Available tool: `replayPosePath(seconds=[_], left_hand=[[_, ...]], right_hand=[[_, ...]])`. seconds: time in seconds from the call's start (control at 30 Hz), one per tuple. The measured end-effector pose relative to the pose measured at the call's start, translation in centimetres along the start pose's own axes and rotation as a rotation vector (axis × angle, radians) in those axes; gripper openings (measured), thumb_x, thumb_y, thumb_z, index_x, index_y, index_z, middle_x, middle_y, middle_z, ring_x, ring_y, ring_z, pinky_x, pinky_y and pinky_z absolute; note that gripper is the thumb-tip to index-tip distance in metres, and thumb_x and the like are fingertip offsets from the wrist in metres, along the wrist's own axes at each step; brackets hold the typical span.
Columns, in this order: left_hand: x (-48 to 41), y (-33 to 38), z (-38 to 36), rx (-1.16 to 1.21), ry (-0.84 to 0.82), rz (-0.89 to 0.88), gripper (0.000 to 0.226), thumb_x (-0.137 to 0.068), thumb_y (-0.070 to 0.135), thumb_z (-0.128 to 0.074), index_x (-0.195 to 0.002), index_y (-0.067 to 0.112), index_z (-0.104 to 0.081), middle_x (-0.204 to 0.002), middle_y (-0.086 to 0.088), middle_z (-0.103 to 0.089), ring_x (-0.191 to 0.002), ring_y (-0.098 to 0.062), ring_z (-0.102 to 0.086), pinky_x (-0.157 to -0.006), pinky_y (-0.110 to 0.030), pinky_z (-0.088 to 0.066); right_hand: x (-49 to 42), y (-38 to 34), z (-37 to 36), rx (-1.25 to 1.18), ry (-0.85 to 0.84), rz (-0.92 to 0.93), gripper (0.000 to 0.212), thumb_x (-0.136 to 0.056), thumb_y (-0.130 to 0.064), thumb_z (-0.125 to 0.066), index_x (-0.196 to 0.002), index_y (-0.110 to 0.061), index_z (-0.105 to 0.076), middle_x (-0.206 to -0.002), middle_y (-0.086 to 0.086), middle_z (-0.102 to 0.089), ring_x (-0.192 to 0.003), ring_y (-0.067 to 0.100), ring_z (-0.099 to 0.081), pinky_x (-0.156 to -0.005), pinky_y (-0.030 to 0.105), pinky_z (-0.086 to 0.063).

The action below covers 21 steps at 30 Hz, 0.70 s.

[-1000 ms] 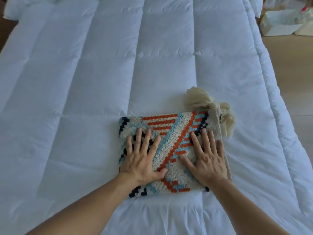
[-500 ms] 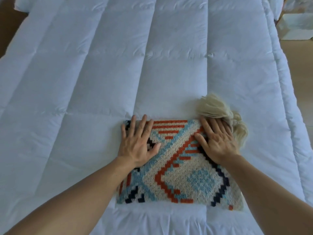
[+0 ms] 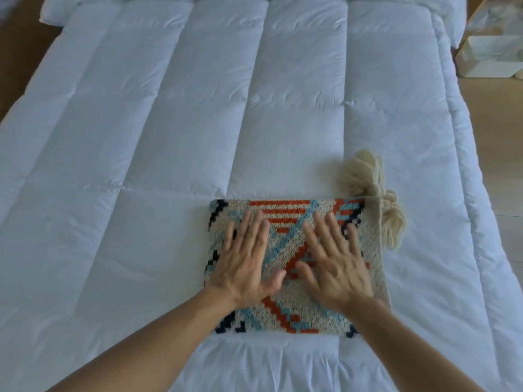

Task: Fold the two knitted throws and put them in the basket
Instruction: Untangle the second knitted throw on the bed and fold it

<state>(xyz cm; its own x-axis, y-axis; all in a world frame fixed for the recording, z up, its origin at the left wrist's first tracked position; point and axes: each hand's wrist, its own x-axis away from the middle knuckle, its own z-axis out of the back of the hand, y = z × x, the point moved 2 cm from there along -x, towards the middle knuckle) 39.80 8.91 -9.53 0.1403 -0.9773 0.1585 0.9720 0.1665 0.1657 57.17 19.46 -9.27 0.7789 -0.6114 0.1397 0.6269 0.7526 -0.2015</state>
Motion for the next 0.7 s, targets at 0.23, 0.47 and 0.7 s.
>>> replayPosePath(seconds=[0.23,0.47,0.7], left_hand=[[1.9,-2.1,-2.7,-0.120,-0.180,-0.125,0.126,-0.069,0.093,-0.026,-0.153,0.002,-0.004,-0.162,-0.020,0.004,-0.150,-0.035,0.006,-0.115,-0.062,-0.007],[4.1,-4.4,-2.9,-0.074,-0.233,-0.051,0.133,-0.067,0.096,-0.028,-0.152,-0.001,0.006,-0.161,-0.015,0.020,-0.148,-0.033,0.018,-0.115,-0.061,-0.003],[5.6,-1.7,-1.3,0.003,-0.126,-0.162,0.128,-0.070,0.090,-0.028,-0.152,-0.005,-0.002,-0.161,-0.022,0.006,-0.149,-0.038,0.005,-0.117,-0.060,-0.004]], right_hand=[[2.0,1.8,-3.6,-0.029,-0.189,-0.086,0.075,-0.092,-0.076,-0.012,-0.151,-0.041,0.018,-0.161,-0.009,0.025,-0.146,0.013,0.029,-0.121,0.046,0.010],[3.4,3.1,-3.3,-0.066,-0.194,-0.273,0.080,-0.087,-0.081,-0.005,-0.150,-0.040,0.023,-0.160,-0.009,0.027,-0.144,0.010,0.032,-0.122,0.043,0.011],[4.3,-1.7,-1.6,0.007,-0.055,-0.059,0.087,-0.088,-0.079,-0.018,-0.157,-0.030,0.000,-0.165,0.007,0.006,-0.152,0.025,0.007,-0.120,0.055,0.000]])
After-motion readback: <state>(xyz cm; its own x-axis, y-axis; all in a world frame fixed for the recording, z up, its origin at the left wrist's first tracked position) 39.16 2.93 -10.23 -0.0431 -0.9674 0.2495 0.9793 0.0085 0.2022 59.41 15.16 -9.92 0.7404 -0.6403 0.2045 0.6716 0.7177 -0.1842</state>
